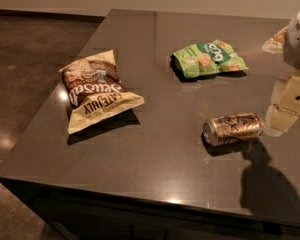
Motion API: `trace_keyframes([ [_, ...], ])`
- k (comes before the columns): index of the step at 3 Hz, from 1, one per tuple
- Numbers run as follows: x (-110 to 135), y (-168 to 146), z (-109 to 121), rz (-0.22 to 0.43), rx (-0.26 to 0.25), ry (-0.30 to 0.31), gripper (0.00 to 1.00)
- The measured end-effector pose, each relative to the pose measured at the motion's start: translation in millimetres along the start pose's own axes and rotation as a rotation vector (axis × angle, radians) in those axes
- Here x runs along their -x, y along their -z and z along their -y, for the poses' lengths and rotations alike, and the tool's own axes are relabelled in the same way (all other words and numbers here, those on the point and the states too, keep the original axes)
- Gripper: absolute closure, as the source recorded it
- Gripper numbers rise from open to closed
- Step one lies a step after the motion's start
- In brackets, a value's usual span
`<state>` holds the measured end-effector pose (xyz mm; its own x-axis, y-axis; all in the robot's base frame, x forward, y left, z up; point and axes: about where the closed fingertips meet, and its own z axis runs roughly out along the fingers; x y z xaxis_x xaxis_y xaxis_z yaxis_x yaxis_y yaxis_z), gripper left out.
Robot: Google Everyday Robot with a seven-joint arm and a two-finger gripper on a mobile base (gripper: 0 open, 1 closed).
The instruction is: Place orange can upright
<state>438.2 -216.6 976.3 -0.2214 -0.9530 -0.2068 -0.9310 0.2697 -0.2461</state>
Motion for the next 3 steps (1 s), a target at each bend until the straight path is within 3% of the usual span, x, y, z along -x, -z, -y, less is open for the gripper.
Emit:
trace_keyframes([
  [2, 2, -1, 1, -0.003, 0.005, 0.010, 0.00],
  [3, 7, -14, 2, -0.012, 0.043, 0.054, 0.00],
])
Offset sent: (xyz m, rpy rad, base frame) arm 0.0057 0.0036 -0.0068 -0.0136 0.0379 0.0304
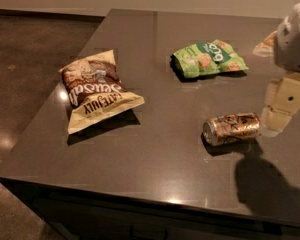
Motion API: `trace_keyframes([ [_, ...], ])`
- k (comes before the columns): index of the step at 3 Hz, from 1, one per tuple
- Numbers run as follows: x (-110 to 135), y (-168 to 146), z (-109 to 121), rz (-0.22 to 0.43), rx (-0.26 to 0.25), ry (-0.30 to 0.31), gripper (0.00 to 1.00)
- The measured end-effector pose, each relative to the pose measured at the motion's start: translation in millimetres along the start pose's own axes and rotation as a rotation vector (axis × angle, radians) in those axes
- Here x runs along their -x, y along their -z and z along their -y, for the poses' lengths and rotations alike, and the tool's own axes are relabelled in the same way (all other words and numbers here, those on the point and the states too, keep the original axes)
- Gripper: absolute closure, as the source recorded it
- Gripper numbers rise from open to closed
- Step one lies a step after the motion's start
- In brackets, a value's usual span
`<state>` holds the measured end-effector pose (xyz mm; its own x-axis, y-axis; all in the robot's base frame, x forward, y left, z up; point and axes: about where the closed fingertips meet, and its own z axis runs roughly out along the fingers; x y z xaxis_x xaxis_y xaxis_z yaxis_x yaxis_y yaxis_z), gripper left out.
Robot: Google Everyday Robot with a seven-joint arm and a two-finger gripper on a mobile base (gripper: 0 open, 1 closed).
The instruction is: Place orange can upright
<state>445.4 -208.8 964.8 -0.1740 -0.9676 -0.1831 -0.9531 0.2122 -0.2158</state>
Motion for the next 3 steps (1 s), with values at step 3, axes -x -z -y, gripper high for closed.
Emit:
trace_keyframes([
  [3, 1, -71, -7, -0.014, 0.124, 0.182, 0.00],
])
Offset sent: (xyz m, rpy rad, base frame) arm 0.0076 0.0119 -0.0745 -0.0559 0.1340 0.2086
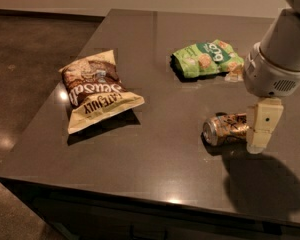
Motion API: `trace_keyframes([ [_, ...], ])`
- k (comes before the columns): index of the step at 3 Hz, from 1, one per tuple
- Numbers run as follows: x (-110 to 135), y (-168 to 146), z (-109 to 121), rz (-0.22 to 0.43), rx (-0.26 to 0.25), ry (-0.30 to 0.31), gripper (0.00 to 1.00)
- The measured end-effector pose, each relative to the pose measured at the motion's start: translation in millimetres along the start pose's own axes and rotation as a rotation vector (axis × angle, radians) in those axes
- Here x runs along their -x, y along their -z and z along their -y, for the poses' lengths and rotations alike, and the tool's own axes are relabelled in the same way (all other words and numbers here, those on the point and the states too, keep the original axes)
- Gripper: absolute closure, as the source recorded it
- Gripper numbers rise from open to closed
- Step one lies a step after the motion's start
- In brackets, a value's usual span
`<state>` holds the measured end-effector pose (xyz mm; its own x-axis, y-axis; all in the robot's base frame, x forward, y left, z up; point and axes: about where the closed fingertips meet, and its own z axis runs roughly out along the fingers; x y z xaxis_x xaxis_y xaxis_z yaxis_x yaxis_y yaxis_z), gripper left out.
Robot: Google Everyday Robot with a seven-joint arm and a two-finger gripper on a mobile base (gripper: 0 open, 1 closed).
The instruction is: Place orange can upright
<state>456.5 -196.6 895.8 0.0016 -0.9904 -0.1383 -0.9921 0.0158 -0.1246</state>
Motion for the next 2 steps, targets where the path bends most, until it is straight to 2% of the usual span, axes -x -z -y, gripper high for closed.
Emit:
trace_keyframes([
  [1, -3, -16, 0, 0.007, 0.017, 0.059, 0.00],
  [2, -4, -29, 0, 0.003, 0.023, 0.155, 0.00],
])
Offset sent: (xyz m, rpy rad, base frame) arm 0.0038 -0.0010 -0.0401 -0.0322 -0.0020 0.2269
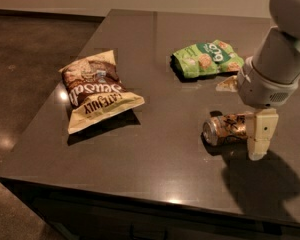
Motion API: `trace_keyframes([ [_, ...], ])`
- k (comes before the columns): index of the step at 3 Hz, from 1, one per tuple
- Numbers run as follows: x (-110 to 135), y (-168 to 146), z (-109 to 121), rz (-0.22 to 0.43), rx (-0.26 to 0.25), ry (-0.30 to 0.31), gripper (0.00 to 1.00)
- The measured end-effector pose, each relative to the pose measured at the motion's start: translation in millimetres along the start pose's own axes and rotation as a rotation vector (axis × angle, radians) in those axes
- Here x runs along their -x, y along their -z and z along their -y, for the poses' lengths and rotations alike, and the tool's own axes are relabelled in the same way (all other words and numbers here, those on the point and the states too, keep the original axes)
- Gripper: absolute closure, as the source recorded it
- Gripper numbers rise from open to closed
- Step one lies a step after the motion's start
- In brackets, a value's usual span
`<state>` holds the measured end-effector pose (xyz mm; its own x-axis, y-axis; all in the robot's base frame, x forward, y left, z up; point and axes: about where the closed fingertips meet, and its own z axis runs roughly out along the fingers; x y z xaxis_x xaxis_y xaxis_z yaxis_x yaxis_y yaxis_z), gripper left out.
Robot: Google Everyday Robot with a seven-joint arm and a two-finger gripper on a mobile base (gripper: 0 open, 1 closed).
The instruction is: Place orange can upright
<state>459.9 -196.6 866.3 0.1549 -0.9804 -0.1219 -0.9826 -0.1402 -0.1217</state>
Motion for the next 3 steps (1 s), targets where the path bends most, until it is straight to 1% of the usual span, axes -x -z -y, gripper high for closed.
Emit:
trace_keyframes([
  [2, -4.8, -10.0, 1.1, -0.010, 0.027, 0.099, 0.00],
  [3, -9.0, -13.5, 2.8, -0.022, 0.040, 0.115, 0.09],
])
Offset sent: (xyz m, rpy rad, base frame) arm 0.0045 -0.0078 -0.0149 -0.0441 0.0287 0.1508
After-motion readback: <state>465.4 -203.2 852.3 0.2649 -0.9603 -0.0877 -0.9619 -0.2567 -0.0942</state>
